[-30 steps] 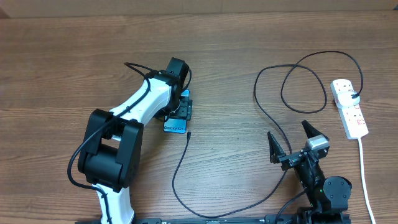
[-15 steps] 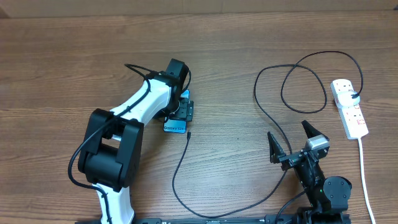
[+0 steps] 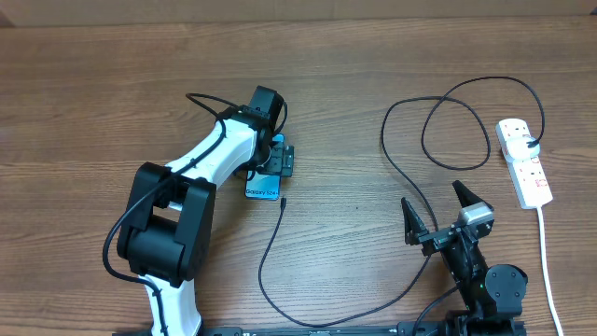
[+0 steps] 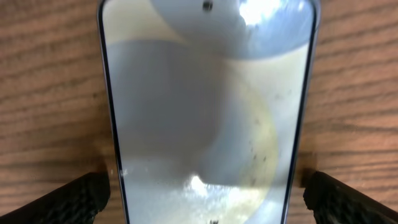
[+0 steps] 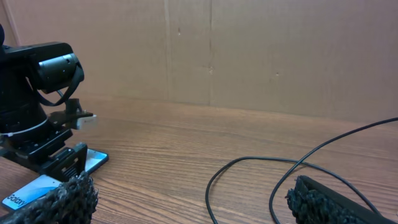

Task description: Plug charger to phone and switch on socket

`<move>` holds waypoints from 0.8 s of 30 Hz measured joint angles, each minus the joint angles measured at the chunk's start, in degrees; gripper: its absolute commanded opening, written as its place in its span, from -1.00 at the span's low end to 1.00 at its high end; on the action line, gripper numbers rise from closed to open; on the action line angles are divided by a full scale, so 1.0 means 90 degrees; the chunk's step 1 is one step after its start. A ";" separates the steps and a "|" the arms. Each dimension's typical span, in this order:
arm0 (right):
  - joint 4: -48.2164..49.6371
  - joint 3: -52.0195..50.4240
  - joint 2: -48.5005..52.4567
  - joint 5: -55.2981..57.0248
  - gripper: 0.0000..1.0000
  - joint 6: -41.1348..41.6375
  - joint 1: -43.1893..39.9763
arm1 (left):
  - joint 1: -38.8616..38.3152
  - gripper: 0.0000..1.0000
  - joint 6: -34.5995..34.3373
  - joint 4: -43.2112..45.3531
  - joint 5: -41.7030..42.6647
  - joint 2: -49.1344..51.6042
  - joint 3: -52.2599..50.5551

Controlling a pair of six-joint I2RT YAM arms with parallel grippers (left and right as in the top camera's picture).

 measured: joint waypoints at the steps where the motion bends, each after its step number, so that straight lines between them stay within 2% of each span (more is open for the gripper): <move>1: 0.0000 0.0000 0.0000 0.0000 1.00 0.0002 0.0000 | 0.0000 1.00 0.0000 0.0068 -0.0010 0.0000 -0.0002; 3: 0.0000 0.0000 0.0000 0.0000 1.00 0.0000 0.0000 | 0.0000 1.00 0.0000 0.0097 -0.0017 0.0000 -0.0002; 8: -0.0002 0.0000 0.0000 -0.0002 1.00 0.0000 0.0000 | 0.0000 0.84 0.0000 0.0044 -0.0022 0.0000 -0.0005; 13: 0.0002 0.0000 0.0000 0.0000 1.00 0.0002 0.0000 | 0.0000 0.52 -0.0170 -0.0233 -0.0041 0.0000 -0.0007; 16: 0.0002 0.0000 0.0000 0.0000 1.00 0.0002 0.0000 | 0.0000 0.40 -0.0296 -0.0352 -0.0041 0.0000 0.0000; 21: -0.0002 0.0000 0.0000 0.0000 1.00 0.0002 0.0000 | 0.0000 0.44 -0.0709 -0.0823 -0.0034 0.0000 0.0029; 23: 0.0002 0.0000 0.0000 0.0000 1.00 0.0002 0.0000 | 0.0000 0.56 -0.0889 -0.1047 0.0012 0.0000 0.0032; 24: 0.0002 0.0000 0.0000 -0.0002 1.00 0.0000 0.0000 | 0.0000 0.68 -0.0974 -0.1144 0.0041 0.0000 0.0032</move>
